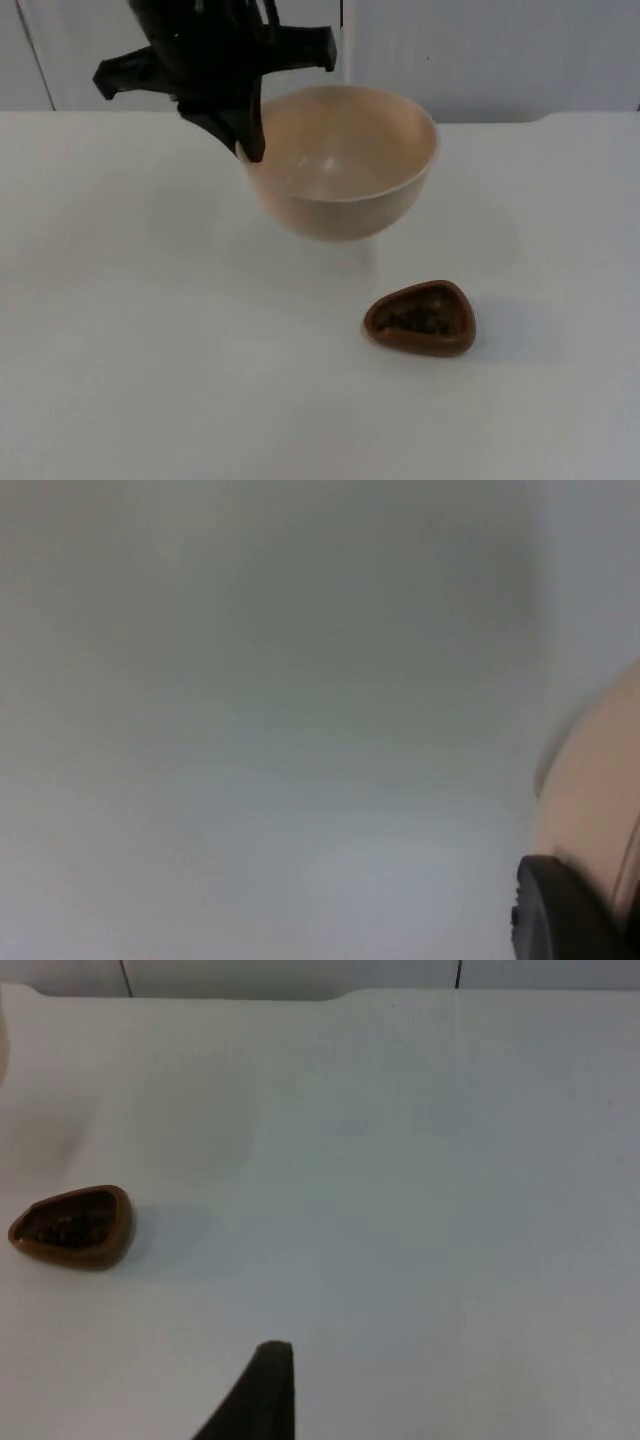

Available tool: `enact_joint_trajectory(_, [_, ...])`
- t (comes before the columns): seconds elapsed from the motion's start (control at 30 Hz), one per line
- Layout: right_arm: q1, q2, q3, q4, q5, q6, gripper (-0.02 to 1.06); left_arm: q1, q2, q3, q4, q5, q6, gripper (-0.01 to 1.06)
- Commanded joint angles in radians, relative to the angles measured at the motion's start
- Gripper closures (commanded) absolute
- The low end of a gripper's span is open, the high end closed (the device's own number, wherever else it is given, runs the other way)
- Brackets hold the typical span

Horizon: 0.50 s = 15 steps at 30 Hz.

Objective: Pick up the bowl with the left hand and pour the coffee beans from the cup into the bowl with the right hand.

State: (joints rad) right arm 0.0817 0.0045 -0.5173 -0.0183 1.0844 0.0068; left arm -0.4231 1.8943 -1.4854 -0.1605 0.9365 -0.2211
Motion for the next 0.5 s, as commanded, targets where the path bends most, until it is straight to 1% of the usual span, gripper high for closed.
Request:
enact_joint_trajectory(0.0, [-0.008,-0.005,0.001,-0.004,-0.006,-0.001,-0.01,0.005,-0.046,0.057,0.005,-0.042,0.004,1.05])
enact_joint_trajectory(0.03, [-0.008,-0.005,0.001,-0.004,-0.006,-0.001,-0.01,0.005,-0.080,0.115,0.007,-0.060,0.004,1.05])
enact_joint_trajectory(0.07, [-0.008,-0.005,0.001,-0.004,-0.006,-0.001,-0.01,0.005,-0.099,0.147,0.012,-0.068,0.004,1.05])
enact_joint_trajectory(0.1, [-0.008,-0.005,0.001,-0.004,-0.006,-0.001,-0.01,0.005,-0.099,0.147,0.012,-0.068,0.004,1.05])
enact_joint_trajectory(0.2, [-0.008,-0.005,0.001,-0.004,-0.006,-0.001,-0.01,0.005,-0.139,0.222,0.012,-0.074,0.004,1.05])
enact_joint_trajectory(0.3, [-0.008,-0.005,0.001,-0.004,-0.006,-0.001,-0.01,0.005,-0.165,0.274,0.012,-0.075,0.004,1.05])
enact_joint_trajectory(0.33, [-0.008,-0.005,0.001,-0.004,-0.006,-0.001,-0.01,0.005,-0.165,0.274,0.012,-0.075,0.004,1.05])
enact_joint_trajectory(0.47, [-0.008,-0.005,0.001,-0.004,-0.006,-0.001,-0.01,0.005,-0.214,0.386,0.010,-0.107,-0.002,1.05])
